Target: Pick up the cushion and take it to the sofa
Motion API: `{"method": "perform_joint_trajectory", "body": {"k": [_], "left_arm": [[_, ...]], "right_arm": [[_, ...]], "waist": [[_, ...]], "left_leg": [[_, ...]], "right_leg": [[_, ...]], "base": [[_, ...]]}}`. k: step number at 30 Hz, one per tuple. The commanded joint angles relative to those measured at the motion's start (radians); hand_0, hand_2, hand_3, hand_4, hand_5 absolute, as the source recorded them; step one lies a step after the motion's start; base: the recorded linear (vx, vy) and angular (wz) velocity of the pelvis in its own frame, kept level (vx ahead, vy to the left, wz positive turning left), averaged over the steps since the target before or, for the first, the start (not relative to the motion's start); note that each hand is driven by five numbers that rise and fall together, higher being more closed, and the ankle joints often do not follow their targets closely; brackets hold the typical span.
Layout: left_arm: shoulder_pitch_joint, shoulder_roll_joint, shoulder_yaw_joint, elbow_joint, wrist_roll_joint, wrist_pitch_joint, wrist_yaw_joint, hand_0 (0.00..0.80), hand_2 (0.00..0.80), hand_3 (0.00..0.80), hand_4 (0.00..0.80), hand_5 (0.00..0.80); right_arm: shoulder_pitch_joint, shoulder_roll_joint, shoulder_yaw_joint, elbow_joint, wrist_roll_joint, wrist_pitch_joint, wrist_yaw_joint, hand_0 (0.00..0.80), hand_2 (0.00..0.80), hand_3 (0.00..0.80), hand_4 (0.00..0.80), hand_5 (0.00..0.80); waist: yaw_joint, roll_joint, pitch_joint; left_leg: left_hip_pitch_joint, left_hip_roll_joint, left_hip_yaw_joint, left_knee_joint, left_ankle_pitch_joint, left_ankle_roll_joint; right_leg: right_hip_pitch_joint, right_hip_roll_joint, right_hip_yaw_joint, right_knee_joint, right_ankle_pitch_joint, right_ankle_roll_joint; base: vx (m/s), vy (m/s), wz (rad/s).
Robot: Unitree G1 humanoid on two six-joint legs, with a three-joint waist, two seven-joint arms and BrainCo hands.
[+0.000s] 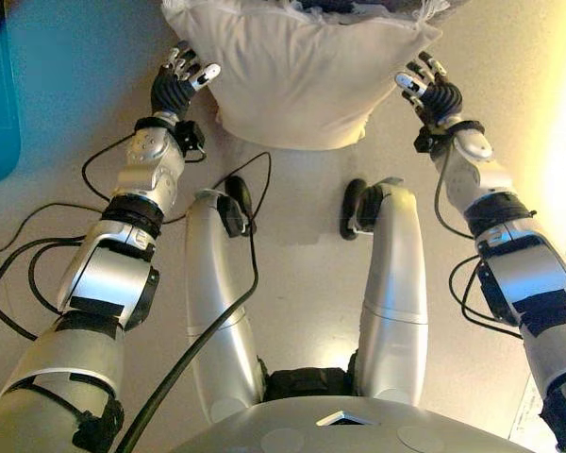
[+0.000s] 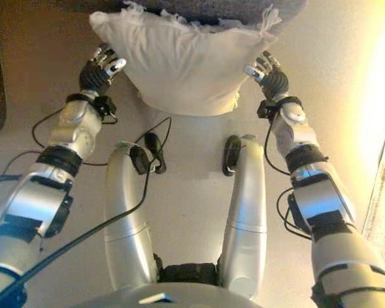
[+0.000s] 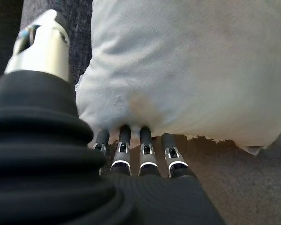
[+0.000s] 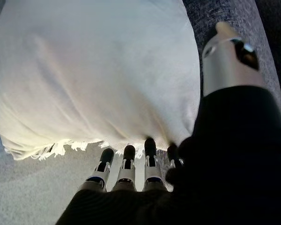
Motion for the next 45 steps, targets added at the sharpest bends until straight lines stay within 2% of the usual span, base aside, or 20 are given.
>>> {"method": "perform_joint_trajectory", "body": {"k": [1,7,11,18,22,27,36,41,45], "left_arm": [[-0.072,0.023,-0.013,0.048,-0.041,0.026,-0.034,0.000,0.000,0.000,0.000,0.000],[-0.110,0.044,-0.029,0.111,-0.032,0.077,-0.023,0.000,0.000,0.000,0.000,0.000],[-0.137,0.062,-0.027,0.176,-0.034,0.109,0.035,0.000,0.000,0.000,0.000,0.000],[-0.131,0.060,0.019,0.262,-0.011,0.068,0.173,0.000,0.000,0.000,0.000,0.000],[-0.118,0.060,0.049,0.296,-0.023,0.039,0.210,0.000,0.000,0.000,0.000,0.000],[-0.137,0.053,0.047,0.290,-0.005,0.025,0.151,0.000,0.000,0.000,0.000,0.000],[-0.253,0.041,-0.049,0.268,-0.033,0.034,0.039,0.000,0.000,0.000,0.000,0.000],[-0.290,0.026,-0.088,0.267,-0.045,0.052,-0.010,0.000,0.000,0.000,0.000,0.000],[-0.321,0.017,-0.122,0.261,-0.054,0.055,-0.105,0.000,0.000,0.000,0.000,0.000]], "right_arm": [[-0.073,0.001,0.021,0.031,0.049,0.009,0.063,0.000,0.000,0.000,0.000,0.000],[-0.114,-0.007,0.055,0.061,0.041,0.014,0.124,0.000,0.000,0.000,0.000,0.000],[-0.139,-0.007,0.076,0.067,0.050,0.007,0.129,0.000,0.000,0.000,0.000,0.000],[-0.145,0.005,0.079,0.075,0.040,-0.011,0.127,0.000,0.000,0.000,0.000,0.000],[-0.155,0.006,0.083,0.081,0.043,-0.018,0.124,0.000,0.000,0.000,0.000,0.000],[-0.175,0.009,0.093,0.086,0.030,-0.009,0.105,0.000,0.000,0.000,0.000,0.000],[-0.220,-0.001,0.112,0.141,-0.006,0.018,0.031,0.000,0.000,0.000,0.000,0.000],[-0.244,0.001,0.128,0.160,-0.035,0.017,0.036,0.000,0.000,0.000,0.000,0.000],[-0.284,0.004,0.167,0.139,-0.052,0.020,0.052,0.000,0.000,0.000,0.000,0.000]], "waist": [[-0.004,0.020,-0.007],[-0.001,0.022,-0.007],[0.000,0.023,-0.007],[0.006,0.022,-0.007],[0.012,0.019,-0.007],[0.015,0.016,-0.007],[0.001,0.018,-0.007],[-0.005,0.023,-0.007],[-0.010,0.031,-0.007]], "left_leg": [[0.030,0.016,0.033,0.057,-0.092,0.050],[0.030,0.015,0.034,0.055,-0.093,0.051],[0.028,0.014,0.034,0.048,-0.091,0.051],[0.037,0.006,0.032,0.028,-0.090,0.049],[0.035,0.001,0.027,0.024,-0.088,0.047],[0.027,-0.003,0.024,0.022,-0.087,0.045],[-0.002,-0.003,0.032,0.018,-0.090,0.048],[-0.020,-0.004,0.041,0.022,-0.091,0.052],[-0.038,0.000,0.053,0.025,-0.093,0.055]], "right_leg": [[0.041,-0.004,0.039,-0.149,0.129,-0.017],[0.042,-0.013,0.037,-0.156,0.131,-0.018],[0.040,-0.018,0.034,-0.164,0.131,-0.020],[0.049,-0.025,0.025,-0.180,0.126,-0.025],[0.050,-0.027,0.019,-0.187,0.126,-0.027],[0.042,-0.028,0.015,-0.187,0.127,-0.027],[0.016,-0.027,0.024,-0.207,0.142,-0.021],[-0.001,-0.022,0.032,-0.216,0.154,-0.019],[-0.019,-0.022,0.041,-0.226,0.164,-0.018]], "base": [[0.051,0.017,0.01],[0.026,0.001,0.00],[0.000,0.000,0.00],[0.000,0.000,0.00],[-0.002,-0.021,0.04],[-0.006,-0.003,0.03],[-0.016,0.044,0.00],[-0.009,0.057,-0.03],[-0.020,0.049,-0.05]]}}
